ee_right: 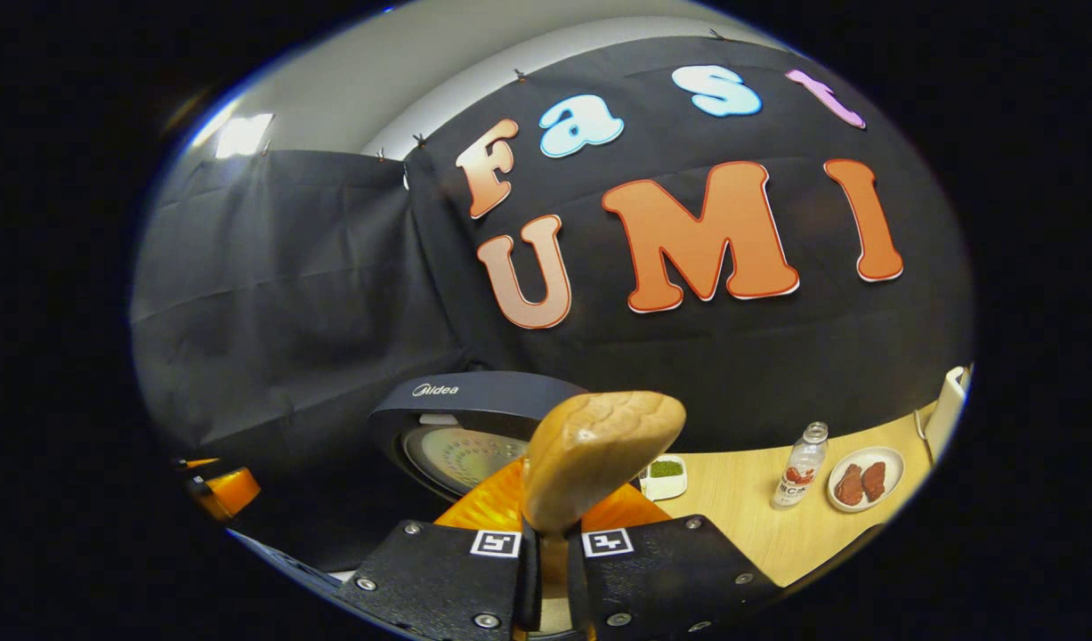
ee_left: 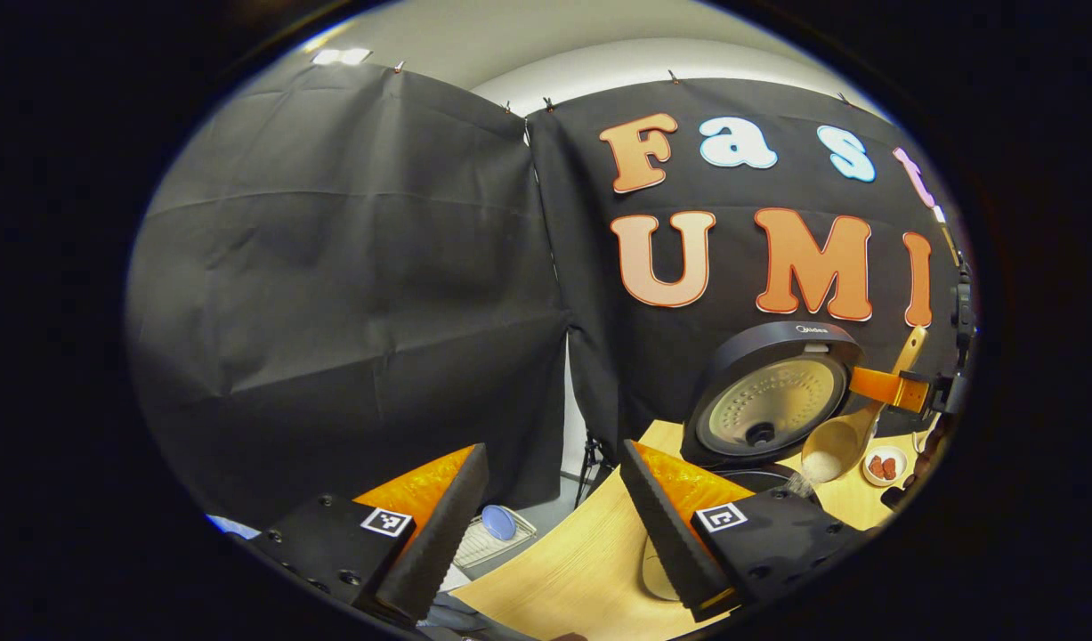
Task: Close the left gripper, press the button to open the rice cooker; take a wooden spoon from the chopstick holder with the right hand, scoop a spoonful of rice and pour it into the rice cooker, then put the wooden spoon back into the chopstick holder.
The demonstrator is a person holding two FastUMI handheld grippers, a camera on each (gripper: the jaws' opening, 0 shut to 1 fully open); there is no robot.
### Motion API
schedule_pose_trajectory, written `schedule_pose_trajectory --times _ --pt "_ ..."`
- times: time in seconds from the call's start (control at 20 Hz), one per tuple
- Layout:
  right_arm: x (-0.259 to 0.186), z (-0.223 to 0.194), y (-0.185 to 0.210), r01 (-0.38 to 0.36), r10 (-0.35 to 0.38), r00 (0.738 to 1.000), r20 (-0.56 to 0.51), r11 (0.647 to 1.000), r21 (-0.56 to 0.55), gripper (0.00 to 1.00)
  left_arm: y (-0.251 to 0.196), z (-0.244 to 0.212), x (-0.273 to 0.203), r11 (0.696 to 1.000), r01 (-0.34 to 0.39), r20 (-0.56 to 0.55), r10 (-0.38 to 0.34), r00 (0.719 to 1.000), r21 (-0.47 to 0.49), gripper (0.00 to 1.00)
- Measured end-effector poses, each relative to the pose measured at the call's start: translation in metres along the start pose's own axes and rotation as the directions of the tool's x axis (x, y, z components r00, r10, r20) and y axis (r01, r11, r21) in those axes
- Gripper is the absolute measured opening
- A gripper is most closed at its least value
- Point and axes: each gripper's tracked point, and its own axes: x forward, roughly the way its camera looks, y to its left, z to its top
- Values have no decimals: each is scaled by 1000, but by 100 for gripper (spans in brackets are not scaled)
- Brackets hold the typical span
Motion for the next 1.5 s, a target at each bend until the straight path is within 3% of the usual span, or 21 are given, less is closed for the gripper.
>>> schedule_pose_trajectory --times 0.35,0.7,0.8,1.0,1.2,1.5 --pt "0 -12 28 -62 67 998 14 974 -217 11 6 -9 0 1000 -7 -18 7 1000 1 100" --pt "-4 -12 68 -157 200 979 44 873 -461 11 14 -13 1 1000 -27 -25 26 999 -6 100" --pt "-10 -10 70 -159 210 976 56 865 -476 11 14 -13 1 1000 -30 -23 30 999 -1 100" --pt "-27 2 58 -156 195 978 71 916 -370 11 9 -12 0 1000 -27 -20 27 999 5 100" --pt "-44 21 21 -117 135 988 78 971 -209 11 -4 -5 -1 1000 -9 -12 9 1000 11 100" --pt "-74 28 -49 -24 25 998 54 1000 -12 11 -43 4 -2 999 41 -4 -41 999 26 100"
